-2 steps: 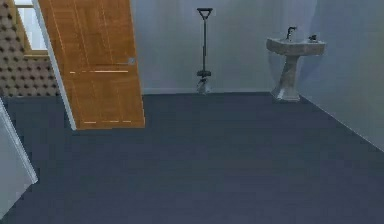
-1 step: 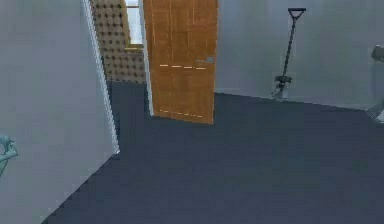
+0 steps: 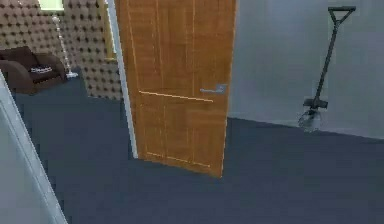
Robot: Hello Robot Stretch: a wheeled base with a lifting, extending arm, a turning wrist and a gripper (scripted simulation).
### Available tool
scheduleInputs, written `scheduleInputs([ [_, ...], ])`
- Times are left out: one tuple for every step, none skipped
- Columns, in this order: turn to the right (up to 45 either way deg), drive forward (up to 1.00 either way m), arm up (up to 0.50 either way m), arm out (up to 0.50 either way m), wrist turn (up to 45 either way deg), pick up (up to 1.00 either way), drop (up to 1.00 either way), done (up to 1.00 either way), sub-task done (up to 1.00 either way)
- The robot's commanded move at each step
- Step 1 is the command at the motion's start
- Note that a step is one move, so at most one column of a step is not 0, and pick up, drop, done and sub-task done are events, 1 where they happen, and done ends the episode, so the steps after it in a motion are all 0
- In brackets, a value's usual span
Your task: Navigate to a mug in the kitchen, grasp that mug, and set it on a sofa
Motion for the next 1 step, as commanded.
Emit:
scheduleInputs([
  [0.0,1.00,0.00,0.00,0.0,0.00,0.00,0.00,0.00],
])
